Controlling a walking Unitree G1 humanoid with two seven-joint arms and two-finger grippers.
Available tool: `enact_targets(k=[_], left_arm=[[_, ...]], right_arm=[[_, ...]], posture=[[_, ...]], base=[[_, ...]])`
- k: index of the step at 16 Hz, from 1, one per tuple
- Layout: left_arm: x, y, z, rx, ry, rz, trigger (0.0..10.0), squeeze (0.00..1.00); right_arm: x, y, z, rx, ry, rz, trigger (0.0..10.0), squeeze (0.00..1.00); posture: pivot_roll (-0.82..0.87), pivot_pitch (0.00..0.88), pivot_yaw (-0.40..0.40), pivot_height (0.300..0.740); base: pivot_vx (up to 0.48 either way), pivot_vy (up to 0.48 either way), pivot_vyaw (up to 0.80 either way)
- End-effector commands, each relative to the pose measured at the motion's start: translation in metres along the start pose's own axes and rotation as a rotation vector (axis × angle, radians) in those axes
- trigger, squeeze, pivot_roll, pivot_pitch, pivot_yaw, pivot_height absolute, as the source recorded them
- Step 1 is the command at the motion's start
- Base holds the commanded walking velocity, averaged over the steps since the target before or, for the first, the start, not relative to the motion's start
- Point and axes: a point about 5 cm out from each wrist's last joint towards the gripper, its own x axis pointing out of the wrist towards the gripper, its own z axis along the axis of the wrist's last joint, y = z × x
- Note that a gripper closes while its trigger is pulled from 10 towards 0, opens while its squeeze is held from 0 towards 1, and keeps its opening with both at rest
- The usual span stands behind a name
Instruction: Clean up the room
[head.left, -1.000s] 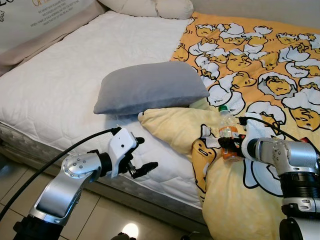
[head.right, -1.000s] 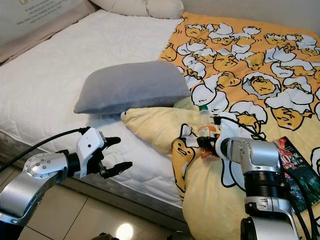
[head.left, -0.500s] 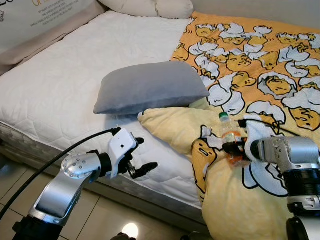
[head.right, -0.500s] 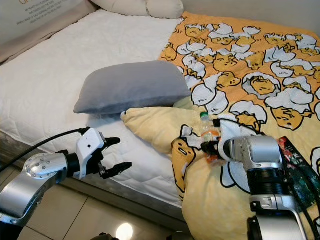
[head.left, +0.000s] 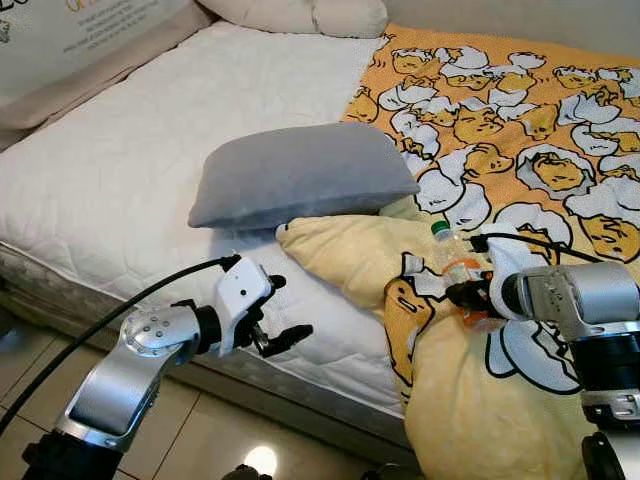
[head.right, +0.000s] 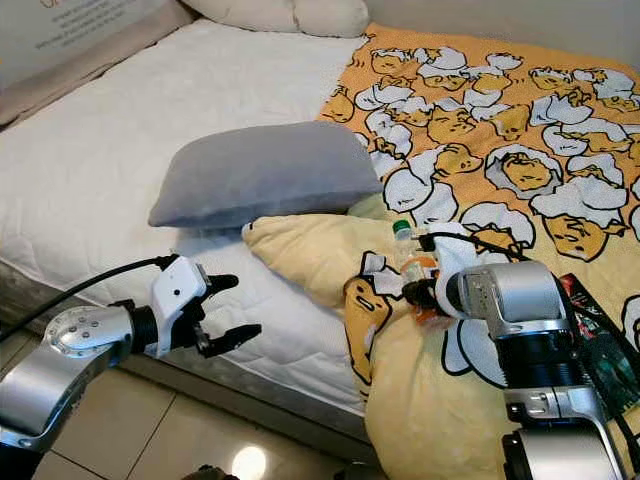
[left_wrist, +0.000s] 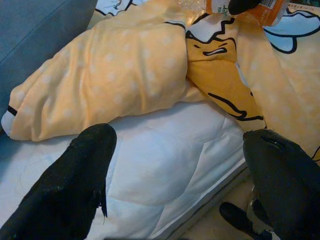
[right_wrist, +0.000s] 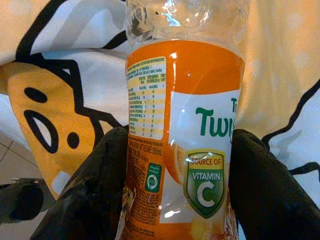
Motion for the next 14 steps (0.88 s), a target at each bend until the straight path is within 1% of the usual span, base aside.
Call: enact_targets(k=[1, 2, 3, 6, 7, 8, 14], left_arm=[[-0.001, -0.001, -0.001, 0.015, 0.014, -0.005, 10.0, 0.0], [-0.001, -0.001, -0.001, 0.015, 0.014, -0.005, 10.0, 0.0], [-0.001, -0.001, -0.001, 0.016, 0.015, -0.006, 10.0, 0.0], [-0.001, -0.001, -0.001, 0.017, 0.017, -0.006, 10.0, 0.0], [-0.001, -0.001, -0.001, 0.017, 0.018, -0.006, 10.0, 0.0], [-0.001, -0.001, -0.001, 0.018, 0.019, -0.007, 10.0, 0.0], [0.0, -0.002, -0.002, 0.018, 0.022, -0.012, 10.0, 0.0]], right_arm=[[-0.002, -0.002, 0.002, -0.015, -0.042, -0.007, 10.0, 0.0], [-0.001, -0.001, 0.002, -0.007, -0.052, 0.009, 10.0, 0.0], [0.001, 0.001, 0.001, 0.0, -0.053, 0.028, 10.0, 1.0], [0.004, 0.004, -0.004, -0.015, -0.031, 0.019, 10.0, 1.0], [0.004, 0.003, -0.005, -0.015, -0.028, 0.01, 10.0, 0.24], [0.005, 0.002, -0.005, -0.02, -0.024, 0.001, 10.0, 0.0], [0.006, -0.002, -0.009, -0.027, 0.001, -0.032, 10.0, 0.0]], posture=[[-0.08, 0.06, 0.009, 0.74], [-0.08, 0.06, 0.009, 0.74], [-0.08, 0.061, 0.009, 0.74], [-0.08, 0.062, 0.008, 0.74], [-0.08, 0.063, 0.009, 0.74], [-0.08, 0.064, 0.008, 0.74], [-0.08, 0.067, 0.006, 0.74]], base=[[0.0, 0.0, 0.0], [0.0, 0.0, 0.0], [0.0, 0.0, 0.0], [0.0, 0.0, 0.0], [0.0, 0.0, 0.0], [0.0, 0.0, 0.0], [0.0, 0.0, 0.0]])
